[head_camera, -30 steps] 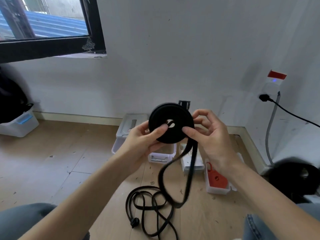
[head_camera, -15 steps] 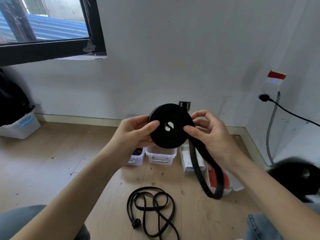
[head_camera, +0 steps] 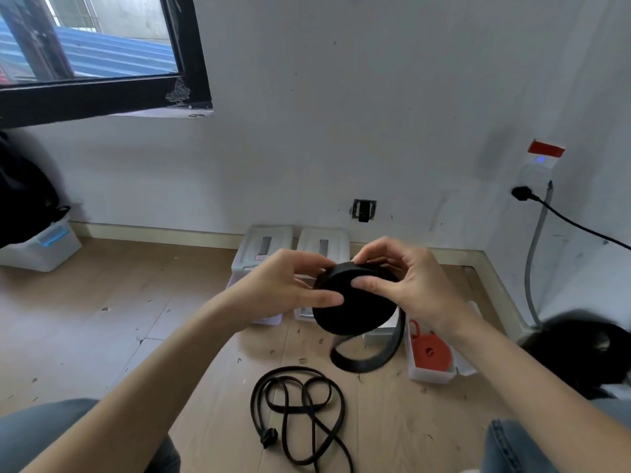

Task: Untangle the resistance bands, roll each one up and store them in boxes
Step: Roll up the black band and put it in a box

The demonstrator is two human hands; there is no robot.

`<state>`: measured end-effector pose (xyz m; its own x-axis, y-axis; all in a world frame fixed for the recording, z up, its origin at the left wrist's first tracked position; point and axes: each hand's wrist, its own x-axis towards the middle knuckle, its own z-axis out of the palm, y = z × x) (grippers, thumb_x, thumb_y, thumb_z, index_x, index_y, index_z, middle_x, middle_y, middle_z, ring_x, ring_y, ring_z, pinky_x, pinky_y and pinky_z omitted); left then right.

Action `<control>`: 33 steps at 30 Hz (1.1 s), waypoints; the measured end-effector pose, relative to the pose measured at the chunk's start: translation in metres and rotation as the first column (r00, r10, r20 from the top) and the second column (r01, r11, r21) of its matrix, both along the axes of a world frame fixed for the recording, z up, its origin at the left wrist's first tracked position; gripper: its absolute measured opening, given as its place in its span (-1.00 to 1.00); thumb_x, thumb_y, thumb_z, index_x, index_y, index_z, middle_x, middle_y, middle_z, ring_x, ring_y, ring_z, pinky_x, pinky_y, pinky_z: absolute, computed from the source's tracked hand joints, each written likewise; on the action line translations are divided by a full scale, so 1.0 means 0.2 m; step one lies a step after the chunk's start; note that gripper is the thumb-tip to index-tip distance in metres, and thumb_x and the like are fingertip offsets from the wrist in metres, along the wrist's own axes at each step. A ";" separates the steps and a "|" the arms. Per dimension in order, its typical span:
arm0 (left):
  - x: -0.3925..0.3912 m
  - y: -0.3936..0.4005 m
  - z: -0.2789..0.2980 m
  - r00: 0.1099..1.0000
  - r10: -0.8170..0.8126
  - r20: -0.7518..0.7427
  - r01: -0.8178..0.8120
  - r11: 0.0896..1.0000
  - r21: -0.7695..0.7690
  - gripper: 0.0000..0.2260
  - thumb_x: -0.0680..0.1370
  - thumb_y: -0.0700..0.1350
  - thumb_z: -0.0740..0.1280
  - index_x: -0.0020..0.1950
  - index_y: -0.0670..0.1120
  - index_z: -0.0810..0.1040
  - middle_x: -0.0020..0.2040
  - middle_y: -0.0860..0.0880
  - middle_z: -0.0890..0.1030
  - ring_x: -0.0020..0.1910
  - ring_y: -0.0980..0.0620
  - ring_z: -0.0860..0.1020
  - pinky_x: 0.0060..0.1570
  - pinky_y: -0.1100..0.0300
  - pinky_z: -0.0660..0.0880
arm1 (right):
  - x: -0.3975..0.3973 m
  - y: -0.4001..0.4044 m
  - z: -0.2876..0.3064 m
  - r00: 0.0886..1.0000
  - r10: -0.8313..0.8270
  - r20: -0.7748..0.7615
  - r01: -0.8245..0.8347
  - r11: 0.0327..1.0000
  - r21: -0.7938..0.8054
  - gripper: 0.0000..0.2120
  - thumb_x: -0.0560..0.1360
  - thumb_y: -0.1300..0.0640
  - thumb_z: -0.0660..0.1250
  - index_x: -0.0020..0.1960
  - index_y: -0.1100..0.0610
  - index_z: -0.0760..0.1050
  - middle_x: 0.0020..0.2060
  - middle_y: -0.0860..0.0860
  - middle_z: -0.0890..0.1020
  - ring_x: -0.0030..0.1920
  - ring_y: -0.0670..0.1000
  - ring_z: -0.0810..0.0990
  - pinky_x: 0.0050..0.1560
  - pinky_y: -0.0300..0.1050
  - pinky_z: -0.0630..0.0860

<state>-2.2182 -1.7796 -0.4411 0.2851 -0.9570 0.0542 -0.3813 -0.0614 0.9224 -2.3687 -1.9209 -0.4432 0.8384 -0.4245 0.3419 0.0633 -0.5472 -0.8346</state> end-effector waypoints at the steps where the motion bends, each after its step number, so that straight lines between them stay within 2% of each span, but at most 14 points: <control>1: -0.01 0.00 0.00 1.000 -0.006 0.006 0.006 1.000 0.000 -0.80 0.43 -0.22 0.44 -0.03 0.04 0.60 -0.13 0.07 0.69 -0.11 0.17 0.65 -0.14 0.38 0.53 | 0.01 0.01 -0.01 1.000 0.007 0.018 -0.007 1.000 0.008 -0.78 0.33 0.19 0.51 -0.09 0.04 0.56 -0.16 -0.08 0.67 -0.09 -0.13 0.64 0.01 -0.28 0.55; 5: 0.00 0.02 0.02 0.999 0.036 0.003 -0.036 0.999 -0.001 -0.86 0.46 -0.24 0.41 -0.04 -0.04 0.63 -0.17 0.02 0.70 -0.16 0.13 0.66 -0.20 0.33 0.55 | 0.00 0.00 0.00 0.998 0.060 0.028 -0.064 0.982 0.175 -0.72 0.29 0.13 0.49 -0.05 0.09 0.50 -0.12 -0.03 0.68 -0.06 -0.08 0.66 -0.03 -0.29 0.55; 8: 0.06 0.07 0.08 0.965 0.118 -0.234 -0.135 0.989 -0.059 -0.83 0.41 -0.21 0.42 -0.01 -0.11 0.64 -0.14 -0.09 0.70 -0.17 0.02 0.68 -0.25 0.27 0.57 | -0.02 -0.02 0.02 0.989 0.141 0.053 -0.150 0.914 0.376 -0.65 0.30 0.10 0.44 0.06 0.10 0.52 -0.09 0.06 0.69 -0.05 0.03 0.68 -0.10 -0.27 0.56; 11: 0.07 0.09 0.10 0.884 0.137 -0.448 -0.205 0.973 -0.108 -0.71 0.34 -0.10 0.42 0.02 -0.16 0.63 -0.09 -0.14 0.69 -0.12 -0.06 0.67 -0.23 0.23 0.58 | 0.00 -0.01 0.00 0.977 0.070 0.203 -0.174 0.813 0.556 -0.66 0.36 0.12 0.39 0.11 0.09 0.43 -0.16 0.14 0.69 -0.12 0.12 0.68 -0.11 -0.12 0.60; 14: 0.02 0.04 0.04 0.791 0.170 -0.587 -0.279 0.955 -0.100 -0.67 0.36 -0.09 0.41 0.07 -0.22 0.61 -0.03 -0.18 0.68 -0.08 -0.11 0.67 -0.16 0.17 0.60 | 0.02 0.03 -0.03 0.972 -0.082 0.222 -0.047 0.851 0.522 -0.74 0.39 0.01 0.35 0.04 0.00 0.39 -0.21 0.07 0.69 -0.13 0.05 0.67 -0.12 -0.10 0.59; 17: -0.06 -0.01 -0.09 0.632 0.241 -0.736 -0.420 0.905 -0.064 -0.68 0.48 -0.15 0.35 0.18 -0.28 0.52 0.02 -0.22 0.66 -0.03 -0.13 0.65 -0.13 0.17 0.61 | 0.05 0.07 -0.10 0.986 -0.095 0.134 0.025 0.892 0.451 -0.67 0.43 0.00 0.37 0.16 -0.18 0.41 0.03 0.01 0.62 0.13 0.01 0.58 0.11 -0.01 0.55; 18: -0.07 -0.02 -0.13 0.618 0.241 -0.749 -0.423 0.904 -0.059 -0.69 0.50 -0.15 0.33 0.19 -0.28 0.51 0.03 -0.22 0.65 0.00 -0.12 0.65 -0.11 0.18 0.60 | 0.05 0.07 -0.12 0.990 -0.109 0.091 0.062 0.909 0.413 -0.61 0.45 0.06 0.38 0.20 -0.23 0.40 0.10 -0.02 0.58 0.19 -0.02 0.53 0.19 0.02 0.50; 20: -0.07 -0.02 -0.19 0.677 0.230 -0.700 -0.352 0.936 -0.033 -0.64 0.47 -0.13 0.35 0.22 -0.23 0.50 0.08 -0.19 0.64 0.06 -0.08 0.63 -0.01 0.17 0.58 | 0.05 0.05 -0.13 0.992 -0.118 0.042 0.094 0.922 0.376 -0.55 0.50 0.20 0.34 0.24 -0.25 0.39 0.20 -0.07 0.52 0.28 -0.04 0.45 0.29 0.07 0.43; 22: -0.01 -0.02 -0.20 0.748 0.189 -0.636 -0.246 0.969 -0.002 -0.56 0.42 -0.10 0.40 0.28 -0.14 0.47 0.13 -0.13 0.63 0.10 -0.06 0.61 0.06 0.12 0.56 | 0.04 0.01 -0.14 1.000 -0.029 -0.010 0.030 0.927 0.373 -0.53 0.54 0.27 0.26 0.23 -0.28 0.42 0.22 -0.12 0.51 0.29 -0.08 0.44 0.34 0.01 0.39; 25: 0.05 -0.07 -0.20 0.869 0.083 -0.487 -0.077 0.996 0.033 -0.56 0.40 -0.05 0.43 0.26 -0.03 0.49 0.11 -0.08 0.63 0.10 -0.06 0.61 0.05 0.07 0.57 | 0.04 -0.01 -0.14 0.978 0.135 -0.161 -0.099 0.971 0.215 -0.52 0.56 0.27 0.20 0.25 -0.29 0.42 0.18 -0.17 0.53 0.22 -0.17 0.47 0.24 -0.22 0.45; 27: 0.05 -0.12 -0.24 0.876 0.093 -0.472 -0.084 0.996 0.040 -0.62 0.40 -0.04 0.42 0.20 -0.05 0.53 0.05 -0.08 0.66 0.06 -0.04 0.62 -0.01 0.14 0.57 | 0.07 -0.05 -0.16 0.974 0.082 -0.211 -0.052 0.989 0.142 -0.56 0.55 0.22 0.27 0.28 -0.24 0.40 0.12 -0.09 0.57 0.15 -0.11 0.54 0.17 -0.19 0.51; 29: 0.06 -0.16 -0.31 0.792 0.136 -0.595 -0.163 0.987 0.009 -0.66 0.45 -0.07 0.38 0.20 -0.10 0.53 0.06 -0.11 0.66 0.07 -0.04 0.62 -0.01 0.14 0.57 | 0.13 -0.11 -0.17 0.981 -0.051 -0.187 0.086 0.979 0.184 -0.62 0.48 0.15 0.38 0.21 -0.16 0.42 0.05 -0.01 0.60 0.10 0.01 0.59 0.16 -0.03 0.53; 31: 0.08 -0.19 -0.39 0.665 0.205 -0.719 -0.284 0.959 0.010 -0.68 0.50 -0.11 0.34 0.23 -0.16 0.52 0.09 -0.15 0.64 0.09 -0.07 0.61 0.02 0.13 0.57 | 0.19 -0.16 -0.22 0.973 -0.089 -0.215 0.144 0.956 0.255 -0.72 0.42 0.10 0.45 0.06 -0.08 0.44 -0.01 0.02 0.61 0.05 0.06 0.60 0.13 0.09 0.54; 33: 0.10 -0.22 -0.50 0.522 0.320 -0.791 -0.430 0.899 0.080 -0.69 0.53 -0.15 0.31 0.25 -0.23 0.49 0.11 -0.21 0.62 0.07 -0.11 0.60 -0.01 0.11 0.57 | 0.26 -0.17 -0.34 0.956 -0.022 -0.292 0.117 0.942 0.314 -0.77 0.43 0.11 0.44 0.00 -0.10 0.46 -0.01 0.02 0.61 0.04 0.06 0.60 -0.03 -0.01 0.59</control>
<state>-2.1984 -1.8246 -0.5413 0.6005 -0.7530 -0.2691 0.5071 0.0984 0.8563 -2.3160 -1.9547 -0.5104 0.8435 -0.5326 -0.0690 -0.2272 -0.2374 -0.9445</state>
